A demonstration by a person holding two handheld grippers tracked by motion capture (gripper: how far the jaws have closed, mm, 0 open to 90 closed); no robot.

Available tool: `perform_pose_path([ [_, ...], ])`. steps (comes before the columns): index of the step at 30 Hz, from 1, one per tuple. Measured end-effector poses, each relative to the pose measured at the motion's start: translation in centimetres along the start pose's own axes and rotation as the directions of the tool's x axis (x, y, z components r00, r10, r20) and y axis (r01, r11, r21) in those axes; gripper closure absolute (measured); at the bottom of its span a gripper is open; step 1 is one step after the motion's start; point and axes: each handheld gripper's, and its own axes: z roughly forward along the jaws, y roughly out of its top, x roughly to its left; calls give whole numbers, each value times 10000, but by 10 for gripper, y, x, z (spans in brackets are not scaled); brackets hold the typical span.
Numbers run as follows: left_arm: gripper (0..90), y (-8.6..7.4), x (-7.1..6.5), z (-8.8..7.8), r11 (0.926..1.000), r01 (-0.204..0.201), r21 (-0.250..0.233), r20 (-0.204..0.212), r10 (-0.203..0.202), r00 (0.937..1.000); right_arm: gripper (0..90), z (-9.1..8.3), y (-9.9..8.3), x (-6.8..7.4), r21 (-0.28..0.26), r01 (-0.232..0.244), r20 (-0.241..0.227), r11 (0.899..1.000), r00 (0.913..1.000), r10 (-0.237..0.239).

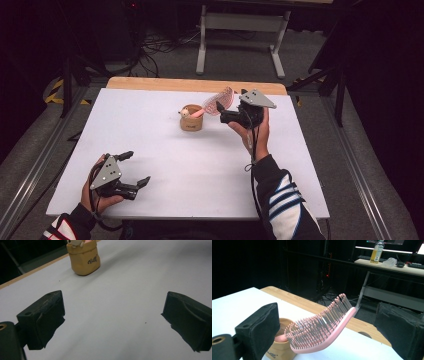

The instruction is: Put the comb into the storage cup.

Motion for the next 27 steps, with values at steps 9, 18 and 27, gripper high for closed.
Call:
perform_pose_path([
  [9, 48, 0, 0, 0, 10000, -19, 1, -12, 19, 10000, 67, -9, 5, 2, -85, 351, -194, 9993, 9992, -353],
  [18, 48, 0, 0, -1, 10000, -39, -12, -27, 38, 10000, 67, -13, 6, 4, -89, 443, -259, 9990, 9987, -446],
  [27, 48, 0, 0, 0, 10000, -25, 37, -1, 25, 10000, 68, -16, 4, 4, -93, 401, -272, 9992, 9988, -403],
])
